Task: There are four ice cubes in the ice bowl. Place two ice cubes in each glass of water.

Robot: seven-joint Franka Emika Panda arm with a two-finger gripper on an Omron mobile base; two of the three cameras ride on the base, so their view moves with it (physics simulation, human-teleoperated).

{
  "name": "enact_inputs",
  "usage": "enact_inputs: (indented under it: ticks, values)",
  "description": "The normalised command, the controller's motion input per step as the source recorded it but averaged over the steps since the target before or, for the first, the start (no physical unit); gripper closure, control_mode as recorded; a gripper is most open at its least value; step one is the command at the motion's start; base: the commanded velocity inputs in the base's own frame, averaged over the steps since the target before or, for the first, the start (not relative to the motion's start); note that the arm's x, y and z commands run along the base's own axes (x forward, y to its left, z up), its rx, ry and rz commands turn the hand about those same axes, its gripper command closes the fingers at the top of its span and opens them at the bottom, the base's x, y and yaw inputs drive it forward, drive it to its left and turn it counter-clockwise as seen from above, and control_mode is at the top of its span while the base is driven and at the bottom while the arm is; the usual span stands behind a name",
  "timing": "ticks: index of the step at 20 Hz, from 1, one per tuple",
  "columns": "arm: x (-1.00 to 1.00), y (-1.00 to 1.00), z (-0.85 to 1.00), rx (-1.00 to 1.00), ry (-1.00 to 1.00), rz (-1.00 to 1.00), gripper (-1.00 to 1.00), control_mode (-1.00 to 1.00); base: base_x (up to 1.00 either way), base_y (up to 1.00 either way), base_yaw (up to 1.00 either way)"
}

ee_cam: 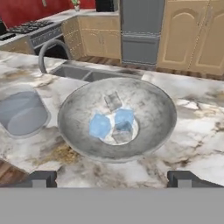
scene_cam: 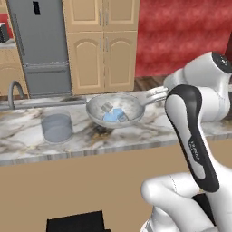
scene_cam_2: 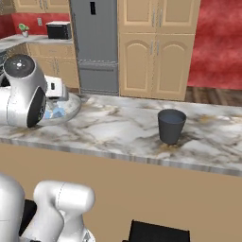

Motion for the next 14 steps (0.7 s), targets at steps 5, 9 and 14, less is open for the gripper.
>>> enact_inputs:
  ticks: [5,9,14]
  values:
    - [0.08,0.39,0.02,-0.08,0.11,0.19,-1.0,-1.0,0.0,0.0,0.0]
    - [0.1,0.42,-0.01,-0.14,0.2,0.15,-1.0,-1.0,0.0,0.0,0.0]
    - [0.01,0.18,-0.09,-0.07,0.07,0.13,-1.0,-1.0,0.0,0.0,0.0]
